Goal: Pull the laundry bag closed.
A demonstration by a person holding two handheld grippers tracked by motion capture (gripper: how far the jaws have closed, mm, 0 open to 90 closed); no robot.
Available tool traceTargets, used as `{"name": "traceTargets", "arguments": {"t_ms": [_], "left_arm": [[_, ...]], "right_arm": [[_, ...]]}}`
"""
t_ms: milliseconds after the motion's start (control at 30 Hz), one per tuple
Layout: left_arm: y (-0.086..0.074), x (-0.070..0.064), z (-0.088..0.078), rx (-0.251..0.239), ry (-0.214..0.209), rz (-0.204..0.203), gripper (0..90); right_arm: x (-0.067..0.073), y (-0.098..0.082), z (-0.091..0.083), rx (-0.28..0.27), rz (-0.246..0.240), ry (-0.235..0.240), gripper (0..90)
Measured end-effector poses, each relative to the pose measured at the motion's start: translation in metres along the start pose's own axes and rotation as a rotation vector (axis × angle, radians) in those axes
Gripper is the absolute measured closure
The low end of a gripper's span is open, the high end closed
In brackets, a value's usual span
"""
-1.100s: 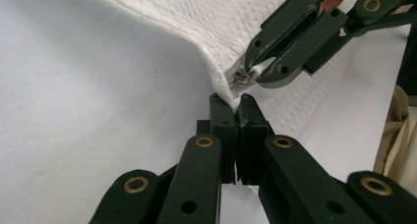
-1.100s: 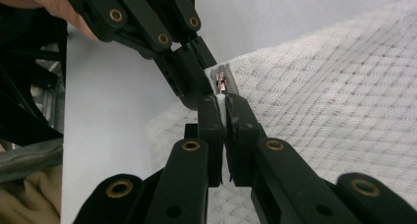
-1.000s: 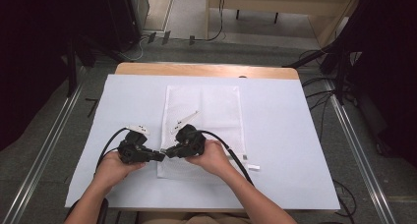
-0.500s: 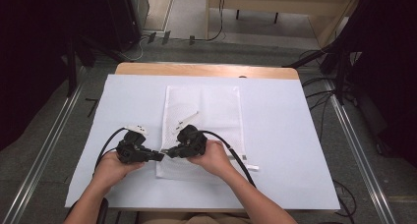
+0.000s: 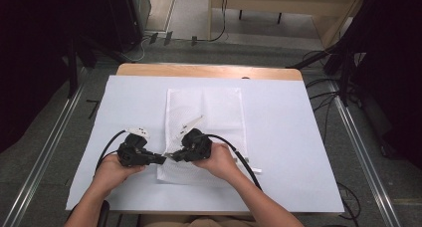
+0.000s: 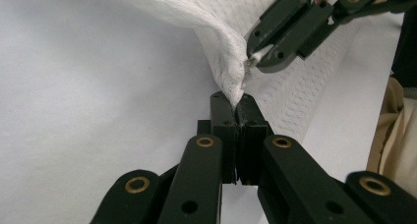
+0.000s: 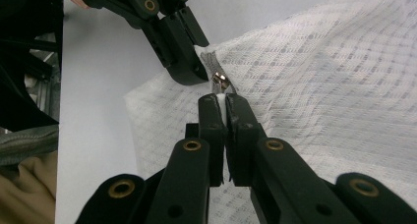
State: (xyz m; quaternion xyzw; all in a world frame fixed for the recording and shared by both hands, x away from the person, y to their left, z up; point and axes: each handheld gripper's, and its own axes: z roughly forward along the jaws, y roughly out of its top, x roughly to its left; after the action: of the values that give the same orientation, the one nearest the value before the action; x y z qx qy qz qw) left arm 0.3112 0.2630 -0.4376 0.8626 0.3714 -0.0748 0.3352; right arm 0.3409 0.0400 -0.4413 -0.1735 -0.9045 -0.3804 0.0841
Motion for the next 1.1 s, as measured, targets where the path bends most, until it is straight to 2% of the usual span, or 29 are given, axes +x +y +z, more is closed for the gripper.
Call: {"name": "traceTargets", "arguments": {"t_ms": [67,133,233,300,533,700,1100], "left_arm": [[0.0010,0.0015,0.0007,-0.005,0.000,-0.014,89.0],[0.0011,0.0013,0.0014,-0.007,0.003,-0.006,88.2],[0.0023,0.0014,0.0029,-0.008,-0.012,-0.020,82.9],[0.0030,0.0016,0.0025,-0.013,-0.006,-0.018,80.5],[0.0048,0.0013,0.0044,-0.006,-0.007,-0.022,87.4],[0.0047,0.0005,0.0042,-0.006,-0.002,-0.012,88.2],[0.0049,-0.0006,0.0049,-0.001,0.002,-0.002,88.3]], "right_arm": [[0.0005,0.0007,0.0008,0.000,0.004,0.001,88.7],[0.0004,0.0019,0.0009,-0.004,0.000,0.002,88.7],[0.0003,0.0026,0.0003,0.003,-0.004,-0.001,88.6],[0.0002,0.0027,0.0006,0.008,-0.010,-0.001,88.6],[0.0003,0.0035,0.0029,0.003,0.002,0.010,88.5],[-0.0005,0.0035,0.0025,0.005,0.004,0.018,88.3],[-0.0044,0.0032,0.0059,-0.002,0.043,0.035,87.6]]}}
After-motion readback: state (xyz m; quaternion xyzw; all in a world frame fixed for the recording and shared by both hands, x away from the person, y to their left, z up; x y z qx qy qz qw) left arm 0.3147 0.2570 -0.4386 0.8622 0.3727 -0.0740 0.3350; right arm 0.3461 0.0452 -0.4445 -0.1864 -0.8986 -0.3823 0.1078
